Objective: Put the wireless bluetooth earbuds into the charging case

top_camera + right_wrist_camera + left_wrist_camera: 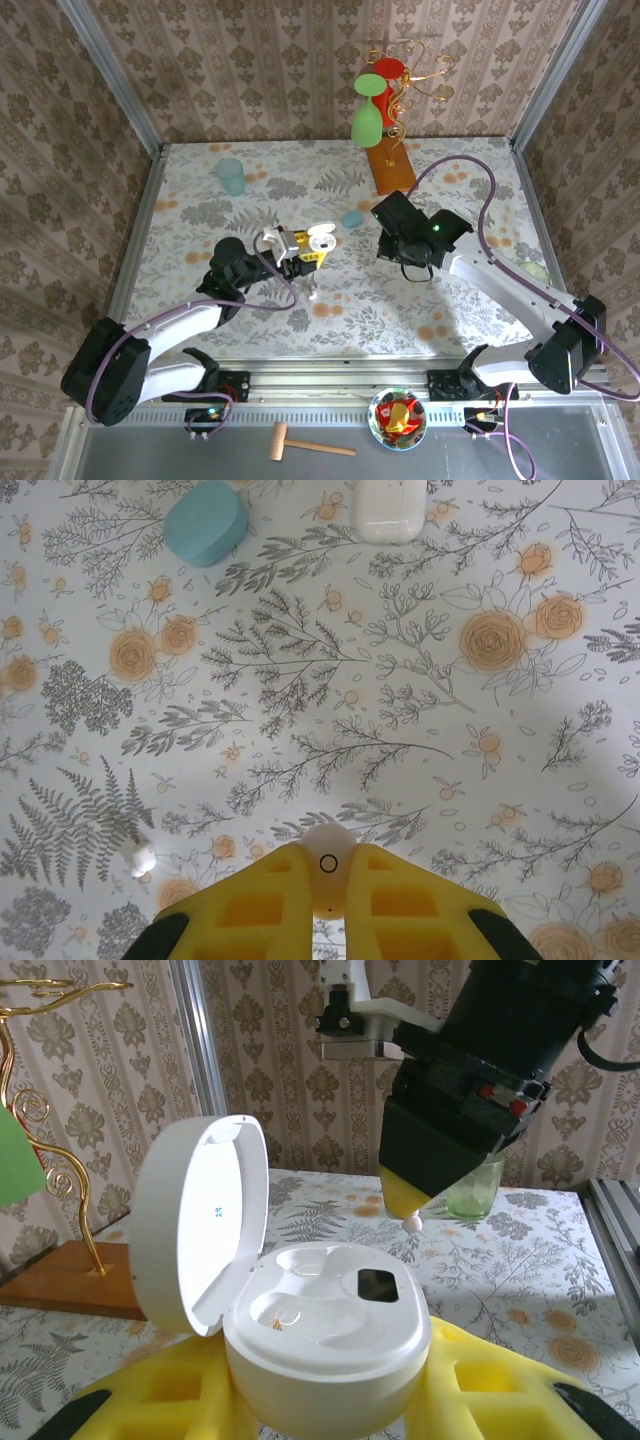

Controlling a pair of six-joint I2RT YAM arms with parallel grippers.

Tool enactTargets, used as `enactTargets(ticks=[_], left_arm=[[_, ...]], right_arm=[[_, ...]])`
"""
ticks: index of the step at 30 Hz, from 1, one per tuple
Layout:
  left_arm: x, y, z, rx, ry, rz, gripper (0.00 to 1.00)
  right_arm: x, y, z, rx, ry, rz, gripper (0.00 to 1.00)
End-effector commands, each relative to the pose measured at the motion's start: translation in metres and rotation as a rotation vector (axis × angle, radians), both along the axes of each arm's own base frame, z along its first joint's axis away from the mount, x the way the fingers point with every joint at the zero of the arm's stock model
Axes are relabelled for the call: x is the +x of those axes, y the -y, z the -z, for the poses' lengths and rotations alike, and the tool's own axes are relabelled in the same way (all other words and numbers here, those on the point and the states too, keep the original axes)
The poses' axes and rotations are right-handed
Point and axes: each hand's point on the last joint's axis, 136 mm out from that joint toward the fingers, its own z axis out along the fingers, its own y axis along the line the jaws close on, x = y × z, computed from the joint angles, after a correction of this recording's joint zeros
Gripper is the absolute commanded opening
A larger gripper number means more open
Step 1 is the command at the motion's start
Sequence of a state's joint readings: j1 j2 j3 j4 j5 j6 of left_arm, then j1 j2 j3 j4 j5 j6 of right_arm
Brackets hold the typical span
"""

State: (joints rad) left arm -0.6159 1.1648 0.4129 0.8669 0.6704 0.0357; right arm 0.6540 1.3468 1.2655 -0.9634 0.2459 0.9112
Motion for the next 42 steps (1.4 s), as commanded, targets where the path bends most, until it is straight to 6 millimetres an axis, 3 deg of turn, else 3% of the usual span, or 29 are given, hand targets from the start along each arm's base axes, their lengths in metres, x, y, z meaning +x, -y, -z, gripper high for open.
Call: enactTargets(ticks=[1,6,18,24,32,42], left_arm=[[-0.003,0.002,-0.017,-0.019,0.081,0.017,0.23],[0.005,0.008,-0.009,-0.007,0.094,-0.003,0.23],[0.030,0.023,-0.005,0.011,0.120,-0.108,0.22],[0.032,0.035,-0.010,0.012,0.087,-0.127,0.22],[0.026,0.047,-0.014,0.006,0.072,-0.122,0.23],[0.033,0.053,-0.015,-0.002,0.038,-0.142,0.22]], right_arm=[[-0.011,0.003,-0.005,-0.002,-0.062,-0.022,0.09],[-0.009,-0.012,-0.028,0.080,0.001,-0.070,0.09],[0.000,-0.080,-0.082,0.169,0.156,-0.247,0.10],[0.012,-0.105,-0.087,0.136,0.189,-0.316,0.09],[0.020,-0.111,-0.087,0.144,0.222,-0.323,0.08],[0.016,-0.120,-0.084,0.194,0.220,-0.349,0.08]])
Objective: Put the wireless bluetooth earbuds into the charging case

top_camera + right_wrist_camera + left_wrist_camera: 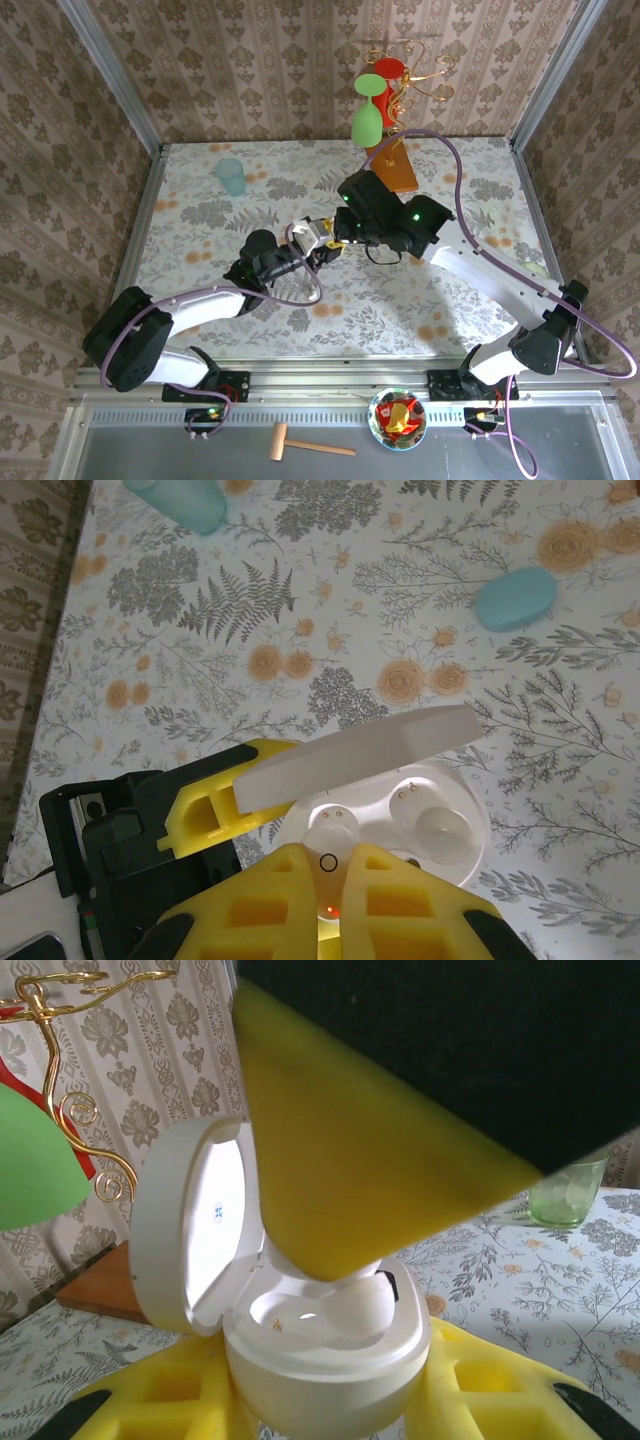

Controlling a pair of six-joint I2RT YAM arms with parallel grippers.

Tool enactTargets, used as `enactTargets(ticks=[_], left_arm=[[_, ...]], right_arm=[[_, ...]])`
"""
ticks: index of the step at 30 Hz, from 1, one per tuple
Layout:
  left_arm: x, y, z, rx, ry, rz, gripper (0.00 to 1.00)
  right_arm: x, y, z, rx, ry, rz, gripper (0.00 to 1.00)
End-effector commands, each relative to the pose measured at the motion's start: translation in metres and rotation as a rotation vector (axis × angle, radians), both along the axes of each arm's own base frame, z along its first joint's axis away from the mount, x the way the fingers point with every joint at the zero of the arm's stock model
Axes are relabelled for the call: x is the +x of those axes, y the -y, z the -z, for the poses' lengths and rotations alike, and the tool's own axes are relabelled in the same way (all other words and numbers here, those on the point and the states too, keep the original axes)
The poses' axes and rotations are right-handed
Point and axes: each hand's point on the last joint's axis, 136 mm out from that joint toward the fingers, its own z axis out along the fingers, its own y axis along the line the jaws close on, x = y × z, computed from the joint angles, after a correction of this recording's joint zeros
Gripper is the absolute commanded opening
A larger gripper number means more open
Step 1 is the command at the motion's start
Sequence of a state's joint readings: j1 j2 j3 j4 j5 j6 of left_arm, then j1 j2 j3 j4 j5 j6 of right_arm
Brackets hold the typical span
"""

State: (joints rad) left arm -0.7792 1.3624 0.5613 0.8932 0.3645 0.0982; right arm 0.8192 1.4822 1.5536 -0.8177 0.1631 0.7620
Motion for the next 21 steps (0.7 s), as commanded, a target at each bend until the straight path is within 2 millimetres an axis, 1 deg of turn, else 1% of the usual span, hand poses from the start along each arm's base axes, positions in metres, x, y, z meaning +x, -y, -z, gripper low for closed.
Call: enactTargets(ticks=[1,7,12,14,16,19,21], left_arm=[[0.001,0.005,-0.014,-0.033,0.002,0.004,0.22],[0.003,0.003,-0.021,-0.058,-0.027,-0.010,0.22],[0.007,0.002,-0.025,-0.085,-0.064,-0.037,0.22],[0.009,0.002,-0.027,-0.095,-0.076,-0.042,0.22],[0.006,0.003,-0.030,-0.103,-0.069,-0.022,0.22],[0.006,0.004,-0.031,-0.113,-0.073,-0.018,0.22],[0.007,0.004,-0.032,-0.112,-0.078,-0.026,0.22]], right_arm=[[-0.004,-0.004,-0.002,0.021,0.011,-0.019,0.08],[-0.001,-0.003,0.013,-0.010,0.000,-0.015,0.08],[0.000,-0.004,0.016,-0.013,0.007,-0.016,0.09],[0.002,-0.003,0.022,-0.031,0.012,-0.015,0.09],[0.004,-0.002,0.026,-0.052,0.021,-0.012,0.09],[0.005,-0.007,0.029,-0.037,0.036,-0.029,0.09],[0.004,-0.013,0.027,-0.002,0.043,-0.044,0.10]])
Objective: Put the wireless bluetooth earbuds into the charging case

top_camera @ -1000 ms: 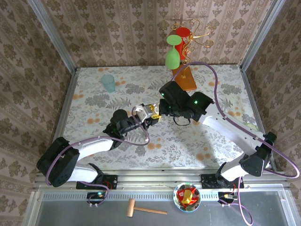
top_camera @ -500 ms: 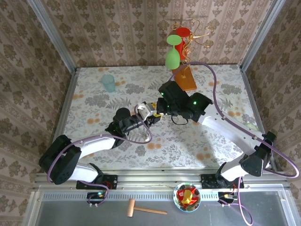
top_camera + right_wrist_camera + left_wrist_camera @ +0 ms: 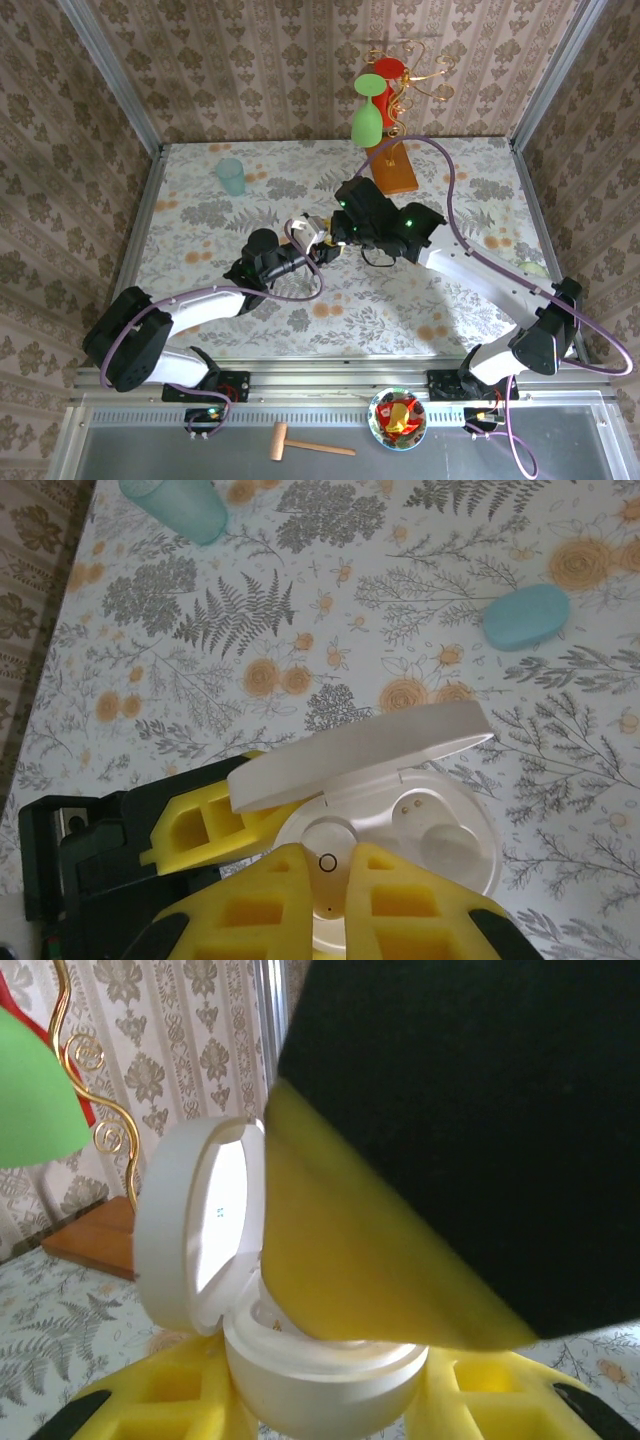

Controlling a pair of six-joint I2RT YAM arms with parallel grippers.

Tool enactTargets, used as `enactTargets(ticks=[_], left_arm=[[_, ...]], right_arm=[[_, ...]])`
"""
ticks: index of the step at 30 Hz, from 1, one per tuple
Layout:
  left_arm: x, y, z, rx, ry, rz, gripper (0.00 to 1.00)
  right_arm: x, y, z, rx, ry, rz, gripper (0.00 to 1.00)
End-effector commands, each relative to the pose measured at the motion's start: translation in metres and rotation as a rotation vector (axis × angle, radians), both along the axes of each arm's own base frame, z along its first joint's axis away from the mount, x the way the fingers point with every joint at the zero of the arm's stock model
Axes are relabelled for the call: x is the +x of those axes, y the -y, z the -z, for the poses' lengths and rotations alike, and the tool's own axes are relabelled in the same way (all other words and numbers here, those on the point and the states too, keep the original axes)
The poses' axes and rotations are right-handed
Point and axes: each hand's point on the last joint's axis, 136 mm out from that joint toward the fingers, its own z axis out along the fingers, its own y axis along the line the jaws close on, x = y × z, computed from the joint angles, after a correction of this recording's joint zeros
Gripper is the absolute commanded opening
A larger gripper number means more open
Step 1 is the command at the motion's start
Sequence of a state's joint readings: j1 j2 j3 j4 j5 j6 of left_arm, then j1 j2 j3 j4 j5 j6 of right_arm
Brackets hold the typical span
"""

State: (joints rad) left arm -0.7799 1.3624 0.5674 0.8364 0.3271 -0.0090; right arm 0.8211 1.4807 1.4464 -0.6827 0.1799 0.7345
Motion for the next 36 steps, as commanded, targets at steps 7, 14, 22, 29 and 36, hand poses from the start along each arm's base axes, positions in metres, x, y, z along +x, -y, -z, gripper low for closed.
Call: enactTargets(ticks=[7,14,22,29,36], left_arm=[[0.004,0.007,-0.039,-0.085,0.054,-0.001,0.22],[0.008,0.000,-0.037,-0.083,0.055,-0.024,0.22],[0.013,-0.029,-0.035,-0.082,0.066,-0.068,0.22],[0.006,-0.068,-0.034,-0.053,0.099,-0.132,0.22],[-0.001,-0.096,-0.042,-0.028,0.121,-0.211,0.22]], right_arm=[[-0.007,-0.005,-0.002,0.016,0.025,-0.043,0.19],[-0.013,0.009,-0.032,0.045,0.128,-0.051,0.44],[-0.026,0.033,-0.054,0.116,0.297,-0.071,0.61],[-0.025,0.055,-0.009,0.091,0.283,-0.020,0.62],[-0.022,0.025,0.057,0.160,0.086,-0.074,0.59]])
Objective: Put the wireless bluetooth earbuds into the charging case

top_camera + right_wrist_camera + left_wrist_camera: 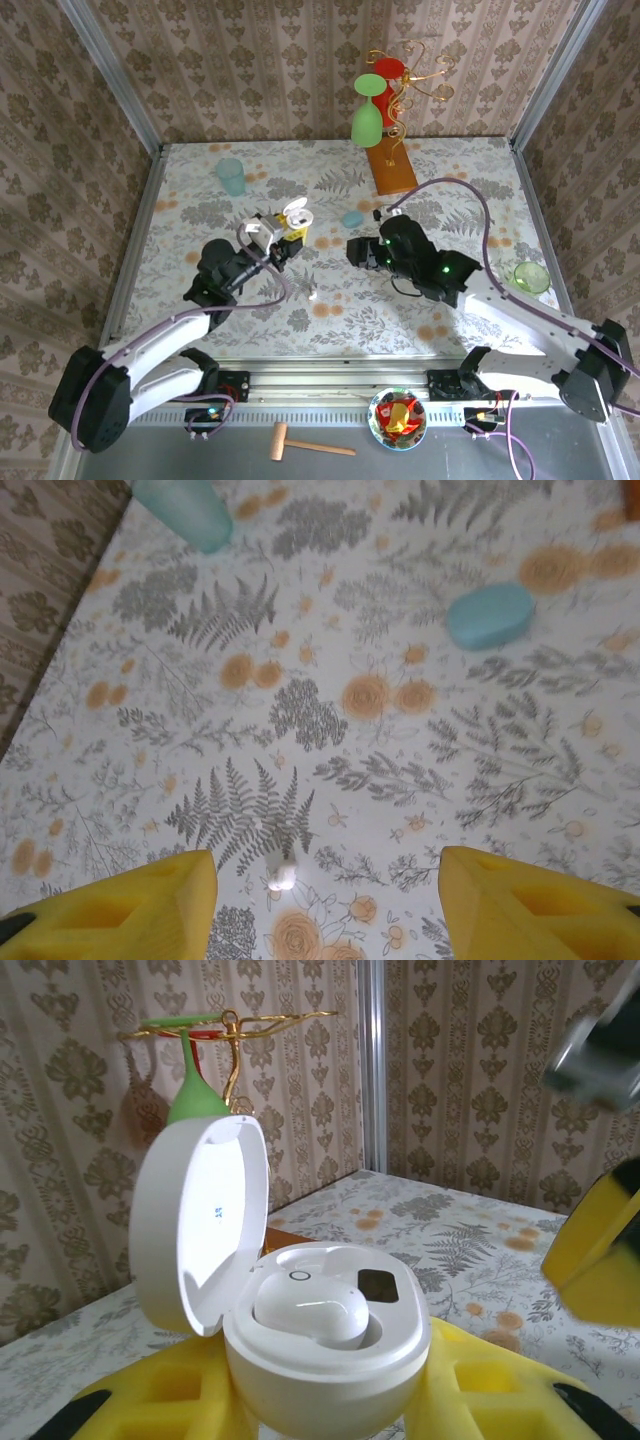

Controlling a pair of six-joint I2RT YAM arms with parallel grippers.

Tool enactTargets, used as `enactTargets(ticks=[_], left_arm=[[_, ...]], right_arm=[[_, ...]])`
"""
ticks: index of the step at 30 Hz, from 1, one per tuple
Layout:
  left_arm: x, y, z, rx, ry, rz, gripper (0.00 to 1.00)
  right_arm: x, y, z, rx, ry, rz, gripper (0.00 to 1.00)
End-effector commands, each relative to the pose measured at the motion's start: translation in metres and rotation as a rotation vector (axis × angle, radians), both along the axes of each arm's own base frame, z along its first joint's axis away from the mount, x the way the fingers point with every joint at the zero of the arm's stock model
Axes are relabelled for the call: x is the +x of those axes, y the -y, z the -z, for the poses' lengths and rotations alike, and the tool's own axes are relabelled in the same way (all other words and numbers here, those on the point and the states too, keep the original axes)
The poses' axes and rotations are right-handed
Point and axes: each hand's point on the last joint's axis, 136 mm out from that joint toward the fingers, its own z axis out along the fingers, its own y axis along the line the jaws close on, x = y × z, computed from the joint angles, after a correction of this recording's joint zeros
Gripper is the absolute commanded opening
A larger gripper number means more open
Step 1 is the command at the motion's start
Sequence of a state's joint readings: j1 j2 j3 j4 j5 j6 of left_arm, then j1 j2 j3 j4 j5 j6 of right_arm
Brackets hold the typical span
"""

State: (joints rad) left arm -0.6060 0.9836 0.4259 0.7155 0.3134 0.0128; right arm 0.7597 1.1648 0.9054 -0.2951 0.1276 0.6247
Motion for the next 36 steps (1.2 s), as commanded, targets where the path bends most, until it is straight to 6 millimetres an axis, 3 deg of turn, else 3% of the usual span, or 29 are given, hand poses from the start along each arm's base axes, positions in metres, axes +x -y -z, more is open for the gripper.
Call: enactTargets(ticks=[1,7,16,24,36], left_arm=[[-0.003,-0.008,-0.002,0.036,0.011,-0.026,0.22],[-0.011,-0.014,-0.013,0.026,0.035,-0.030,0.22],[-0.012,-0.013,-0.012,0.031,0.037,-0.023,0.22],[-0.007,-0.009,-0.009,0.038,0.025,-0.017,0.22],[-0.007,-0.008,-0.008,0.038,0.020,-0.012,0.22]], right_arm=[[0.002,-0.027,0.020,0.103,-0.091,-0.034,0.57],[0.000,-0.062,0.074,0.250,-0.306,-0.028,0.44],[-0.009,-0.087,0.125,0.286,-0.472,-0.043,0.37],[-0.020,-0.107,0.153,0.298,-0.553,-0.073,0.36],[-0.024,-0.113,0.175,0.289,-0.603,-0.077,0.33]])
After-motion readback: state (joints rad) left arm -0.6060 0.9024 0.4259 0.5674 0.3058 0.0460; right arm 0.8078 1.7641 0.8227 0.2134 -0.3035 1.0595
